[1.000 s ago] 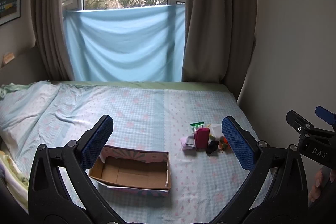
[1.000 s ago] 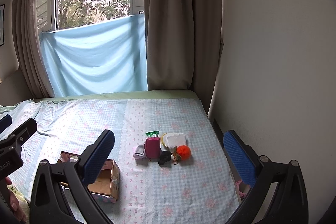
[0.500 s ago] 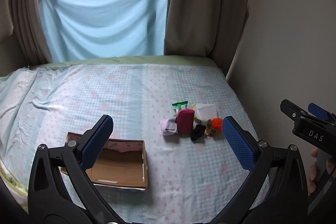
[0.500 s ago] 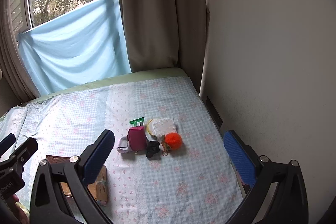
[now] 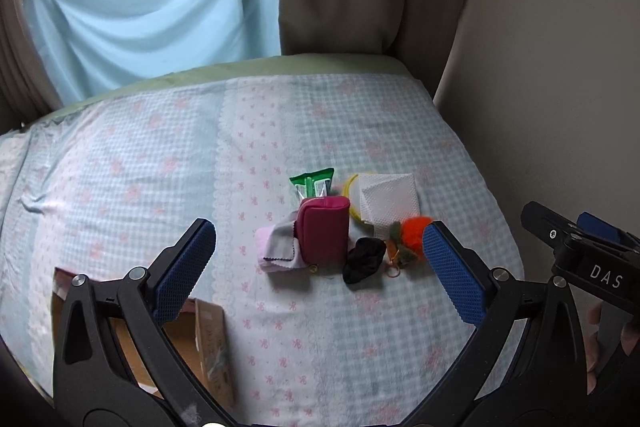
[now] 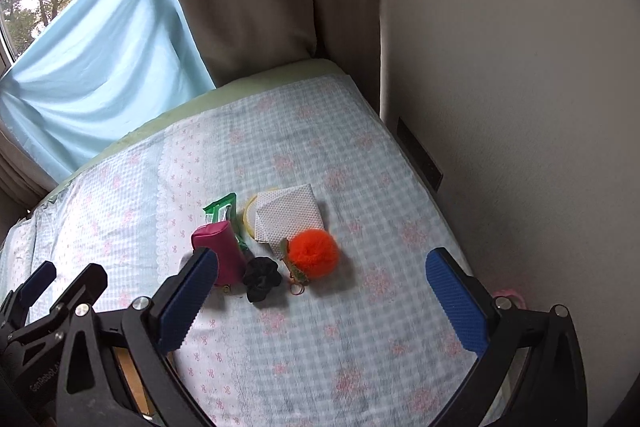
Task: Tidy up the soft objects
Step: 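Grasp the magenta pouch with the left tool while the right tool grasps the orange pompom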
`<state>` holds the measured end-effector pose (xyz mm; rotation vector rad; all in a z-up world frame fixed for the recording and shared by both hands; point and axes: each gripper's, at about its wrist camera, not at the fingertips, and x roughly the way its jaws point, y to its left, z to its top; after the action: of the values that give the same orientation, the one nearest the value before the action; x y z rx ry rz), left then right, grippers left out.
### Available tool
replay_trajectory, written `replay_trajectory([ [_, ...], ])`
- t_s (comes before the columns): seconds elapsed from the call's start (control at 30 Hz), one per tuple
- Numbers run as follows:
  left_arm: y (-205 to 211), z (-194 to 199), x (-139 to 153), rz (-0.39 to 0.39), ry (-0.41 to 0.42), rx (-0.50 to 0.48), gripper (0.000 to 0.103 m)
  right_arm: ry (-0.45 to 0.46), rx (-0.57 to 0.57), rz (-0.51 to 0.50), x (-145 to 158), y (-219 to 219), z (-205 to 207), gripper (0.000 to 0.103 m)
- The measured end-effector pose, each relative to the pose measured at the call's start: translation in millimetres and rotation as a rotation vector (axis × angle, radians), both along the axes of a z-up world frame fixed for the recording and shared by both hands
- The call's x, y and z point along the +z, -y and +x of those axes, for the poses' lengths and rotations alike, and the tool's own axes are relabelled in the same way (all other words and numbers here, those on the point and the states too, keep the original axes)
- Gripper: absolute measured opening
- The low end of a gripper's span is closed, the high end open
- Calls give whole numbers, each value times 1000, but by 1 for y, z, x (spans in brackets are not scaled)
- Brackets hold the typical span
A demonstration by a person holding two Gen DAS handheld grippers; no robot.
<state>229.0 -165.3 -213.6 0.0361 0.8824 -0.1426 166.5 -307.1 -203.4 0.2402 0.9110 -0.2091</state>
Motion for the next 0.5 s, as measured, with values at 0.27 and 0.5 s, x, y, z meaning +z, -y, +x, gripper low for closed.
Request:
replay_trajectory([
  [0.27, 18, 73, -95, 48, -65, 8, 103, -85, -39, 127, -97, 34, 56, 103],
  [0.5, 29, 106, -156, 46, -109, 1, 103, -150, -67, 226, -172, 41, 82, 94],
])
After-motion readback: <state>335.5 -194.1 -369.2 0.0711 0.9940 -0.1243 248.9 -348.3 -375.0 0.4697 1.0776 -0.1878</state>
